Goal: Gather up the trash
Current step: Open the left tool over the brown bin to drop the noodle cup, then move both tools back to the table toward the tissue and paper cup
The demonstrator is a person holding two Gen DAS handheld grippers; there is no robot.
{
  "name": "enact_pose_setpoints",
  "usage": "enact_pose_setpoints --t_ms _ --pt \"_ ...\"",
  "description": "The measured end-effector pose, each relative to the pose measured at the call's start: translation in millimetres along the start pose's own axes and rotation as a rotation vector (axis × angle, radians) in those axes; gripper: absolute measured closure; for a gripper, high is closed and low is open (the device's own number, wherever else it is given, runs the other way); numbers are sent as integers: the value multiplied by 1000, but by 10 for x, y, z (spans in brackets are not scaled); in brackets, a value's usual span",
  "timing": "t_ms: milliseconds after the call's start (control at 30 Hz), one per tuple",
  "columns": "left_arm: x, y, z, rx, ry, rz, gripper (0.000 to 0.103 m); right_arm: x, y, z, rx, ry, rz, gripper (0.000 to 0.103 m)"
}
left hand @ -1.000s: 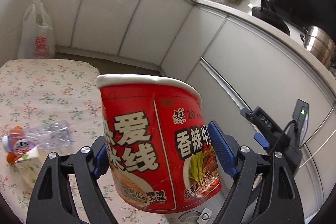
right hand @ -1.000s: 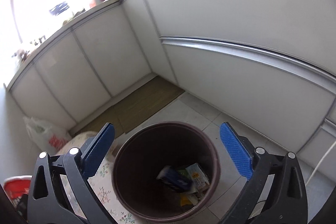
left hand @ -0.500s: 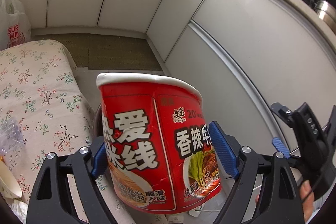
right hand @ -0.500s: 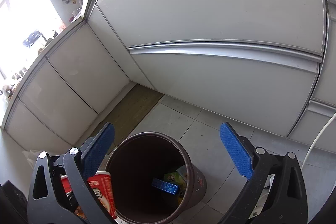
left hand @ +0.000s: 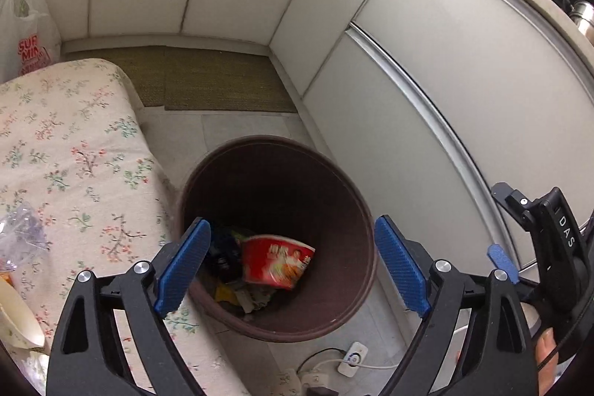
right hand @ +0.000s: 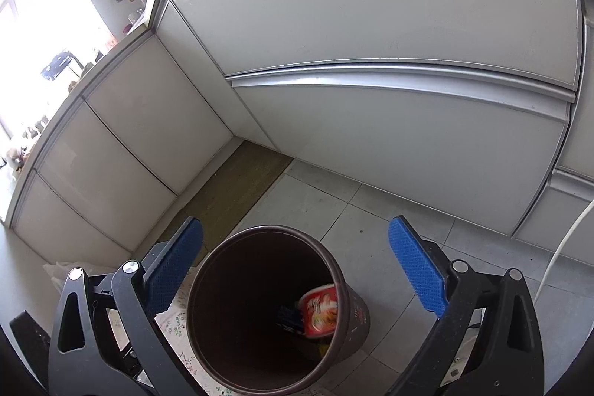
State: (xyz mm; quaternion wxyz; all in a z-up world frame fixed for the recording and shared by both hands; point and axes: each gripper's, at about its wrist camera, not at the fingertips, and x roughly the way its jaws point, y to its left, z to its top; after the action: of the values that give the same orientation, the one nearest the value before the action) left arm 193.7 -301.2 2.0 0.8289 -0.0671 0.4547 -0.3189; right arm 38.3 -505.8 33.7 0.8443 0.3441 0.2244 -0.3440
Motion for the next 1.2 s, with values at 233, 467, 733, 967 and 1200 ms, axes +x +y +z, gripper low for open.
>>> enact_pose_setpoints --t_ms 233,467,733,967,1200 --pt "-238 235 -125 30 -12 120 14 38 111 -59 -37 30 21 7" --pt "-631 722 -301 -11 -23 209 14 72 526 -285 -169 84 74 7" --pt "-1171 1468 -542 -136 -62 312 13 69 1146 -744 -363 175 160 7" --pt "-1536 2206 -809 -259 -49 407 13 14 1692 -1245 -572 238 221 7" --pt "-2157 2995 -1324 -491 -125 675 13 -39 2073 -1699 -708 305 289 7"
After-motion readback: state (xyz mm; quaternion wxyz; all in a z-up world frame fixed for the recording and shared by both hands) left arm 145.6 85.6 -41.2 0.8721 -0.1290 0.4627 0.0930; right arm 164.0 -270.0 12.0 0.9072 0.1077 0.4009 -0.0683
